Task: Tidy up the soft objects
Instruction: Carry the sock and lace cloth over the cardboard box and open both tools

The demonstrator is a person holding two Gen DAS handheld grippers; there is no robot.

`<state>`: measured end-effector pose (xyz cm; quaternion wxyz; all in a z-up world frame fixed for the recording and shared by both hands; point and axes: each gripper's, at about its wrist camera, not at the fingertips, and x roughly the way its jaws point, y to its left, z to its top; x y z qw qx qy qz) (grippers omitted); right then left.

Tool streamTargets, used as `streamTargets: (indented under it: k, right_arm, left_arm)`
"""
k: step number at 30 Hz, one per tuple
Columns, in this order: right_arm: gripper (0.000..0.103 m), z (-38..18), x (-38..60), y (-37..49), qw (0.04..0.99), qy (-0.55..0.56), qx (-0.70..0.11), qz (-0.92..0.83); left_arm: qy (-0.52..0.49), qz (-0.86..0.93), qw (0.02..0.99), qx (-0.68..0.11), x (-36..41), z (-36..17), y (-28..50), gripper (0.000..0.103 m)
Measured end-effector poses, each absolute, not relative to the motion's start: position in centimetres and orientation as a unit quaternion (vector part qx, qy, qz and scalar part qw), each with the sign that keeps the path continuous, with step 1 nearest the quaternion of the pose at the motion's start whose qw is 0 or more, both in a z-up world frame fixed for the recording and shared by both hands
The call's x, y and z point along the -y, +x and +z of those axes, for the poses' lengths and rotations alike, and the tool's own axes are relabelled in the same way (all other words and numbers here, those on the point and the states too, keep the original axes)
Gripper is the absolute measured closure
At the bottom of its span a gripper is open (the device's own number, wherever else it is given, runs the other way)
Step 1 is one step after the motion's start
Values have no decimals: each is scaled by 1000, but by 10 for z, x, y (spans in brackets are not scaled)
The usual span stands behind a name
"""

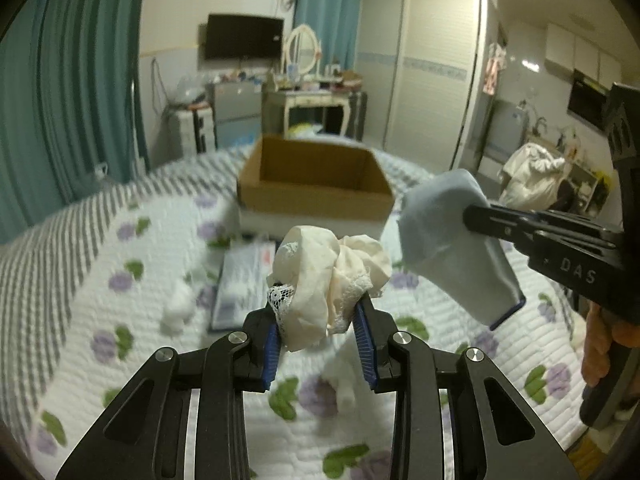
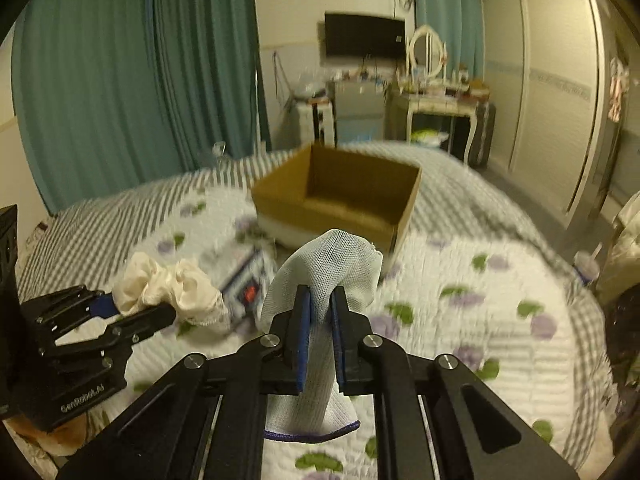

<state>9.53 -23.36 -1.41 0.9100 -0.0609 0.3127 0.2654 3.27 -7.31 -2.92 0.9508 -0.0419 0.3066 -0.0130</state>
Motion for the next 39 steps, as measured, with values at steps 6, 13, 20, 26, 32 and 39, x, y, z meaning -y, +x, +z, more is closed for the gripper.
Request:
streamTargets:
  k: [6,13,20,26,32,39]
  right_arm:
    - [93,26,206,119,924,-68,-267,264]
    - [93,57,176,193,939,-58,-233,247]
    - [93,29,161,267,944,-41,-237,225]
    - [93,-20,160,312,933,-32,-274,229]
    - [86,-39,170,326,928,-17,-300,218]
    - [68,1,188,291,940,-13,-275,200]
  left_arm:
    - [-24,-21,962,-273,62,7,66,72]
    - [-6,-17,967,-255,49,20,146,71]
    - [-6,-25,960,-277,46,-11,228,72]
    - [9,-21,953,-301,50,-45,268,71]
    - [27,-10,947,-319,57,-55,274,45]
    - [21,-11,957,-289,51,-14,235,31]
